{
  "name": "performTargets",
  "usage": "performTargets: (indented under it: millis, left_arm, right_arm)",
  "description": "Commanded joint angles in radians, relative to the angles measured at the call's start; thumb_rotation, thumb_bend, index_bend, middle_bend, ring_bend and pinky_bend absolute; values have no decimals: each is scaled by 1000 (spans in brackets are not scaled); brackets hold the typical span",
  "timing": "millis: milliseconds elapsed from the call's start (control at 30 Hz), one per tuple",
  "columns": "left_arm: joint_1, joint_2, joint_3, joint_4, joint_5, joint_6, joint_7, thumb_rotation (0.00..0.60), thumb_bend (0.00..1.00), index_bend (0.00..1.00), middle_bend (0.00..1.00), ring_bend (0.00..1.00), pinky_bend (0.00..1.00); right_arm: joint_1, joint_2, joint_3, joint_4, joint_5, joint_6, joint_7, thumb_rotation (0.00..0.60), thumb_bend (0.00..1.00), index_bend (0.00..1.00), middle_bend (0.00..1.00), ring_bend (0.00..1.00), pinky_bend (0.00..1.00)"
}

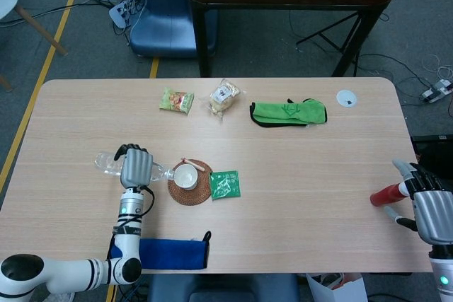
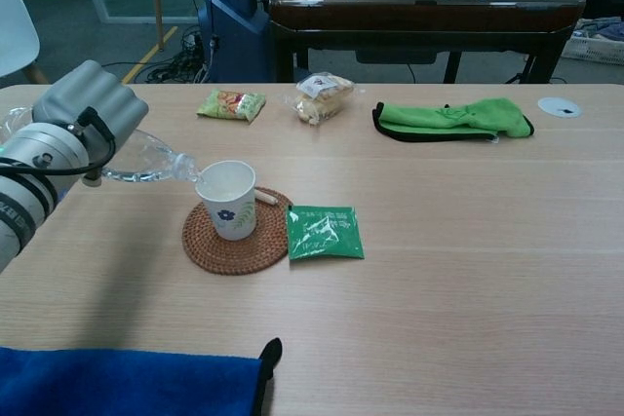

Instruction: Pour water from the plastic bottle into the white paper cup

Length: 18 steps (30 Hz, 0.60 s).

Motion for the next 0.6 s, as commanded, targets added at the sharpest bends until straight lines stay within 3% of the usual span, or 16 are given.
performTargets:
  millis: [33, 600]
  left_arm:
    - [0, -2, 0, 3, 0, 0, 2, 600, 43, 665, 635, 604, 563]
    - [13, -4, -41, -8, -42, -46, -75, 600, 43, 668, 642, 610, 568]
  right_arm:
    - [1, 1, 0, -1, 1, -2, -2, 600, 45, 126, 189, 132, 237]
    - [3, 1, 1, -2, 8, -9, -5, 600, 45, 125, 189, 132, 237]
